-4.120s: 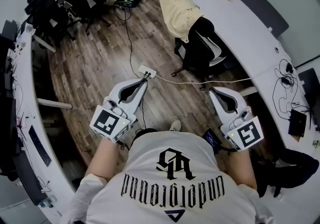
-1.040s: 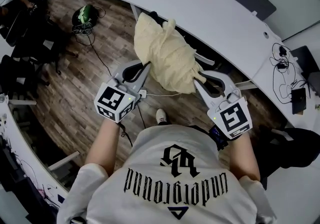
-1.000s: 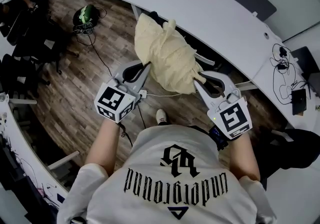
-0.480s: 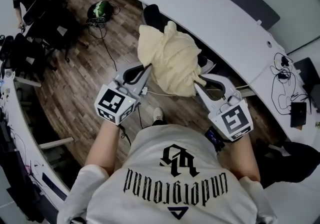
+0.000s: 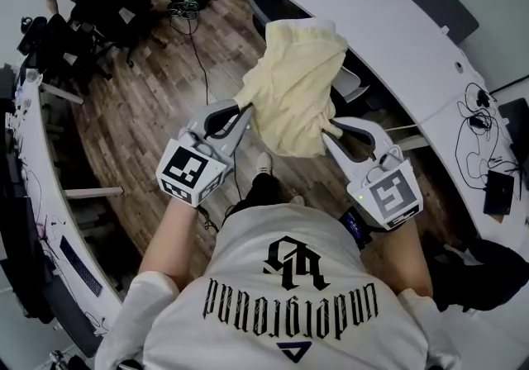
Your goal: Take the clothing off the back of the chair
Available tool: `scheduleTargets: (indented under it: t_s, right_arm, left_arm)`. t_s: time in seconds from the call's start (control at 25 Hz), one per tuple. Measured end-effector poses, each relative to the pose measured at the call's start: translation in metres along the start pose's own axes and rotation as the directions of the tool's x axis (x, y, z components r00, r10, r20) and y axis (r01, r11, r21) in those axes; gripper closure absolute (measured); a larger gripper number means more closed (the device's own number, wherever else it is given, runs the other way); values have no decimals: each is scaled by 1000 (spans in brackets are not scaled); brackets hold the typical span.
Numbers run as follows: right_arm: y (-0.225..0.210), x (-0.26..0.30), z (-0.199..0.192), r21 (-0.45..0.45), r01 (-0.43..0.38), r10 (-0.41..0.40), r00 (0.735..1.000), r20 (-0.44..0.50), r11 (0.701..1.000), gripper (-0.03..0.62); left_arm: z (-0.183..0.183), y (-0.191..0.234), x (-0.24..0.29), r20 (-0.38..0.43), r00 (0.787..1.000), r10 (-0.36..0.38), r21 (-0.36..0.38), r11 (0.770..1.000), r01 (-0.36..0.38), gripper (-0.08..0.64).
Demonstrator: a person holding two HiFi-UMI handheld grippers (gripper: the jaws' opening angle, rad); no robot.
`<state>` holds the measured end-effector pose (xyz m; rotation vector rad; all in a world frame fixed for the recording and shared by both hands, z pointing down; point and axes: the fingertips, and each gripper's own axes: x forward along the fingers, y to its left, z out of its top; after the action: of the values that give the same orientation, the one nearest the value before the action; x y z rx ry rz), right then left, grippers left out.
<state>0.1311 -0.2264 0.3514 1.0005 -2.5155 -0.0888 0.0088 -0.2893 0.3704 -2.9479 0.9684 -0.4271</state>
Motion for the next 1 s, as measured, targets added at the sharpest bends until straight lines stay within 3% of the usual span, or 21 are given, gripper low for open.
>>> scheduleTargets:
  t_s: [0.52, 1.0]
  right_arm:
    - [60, -8, -1, 57, -6, 6, 1000, 3, 998, 525]
    - [134, 15, 34, 77, 81, -78, 996, -49, 994, 524]
  left_arm:
    - [-12, -32, -45, -10, 999, -31, -4, 1000, 31, 503]
    - [-23, -10, -120, 27, 991, -130, 9, 991, 130, 503]
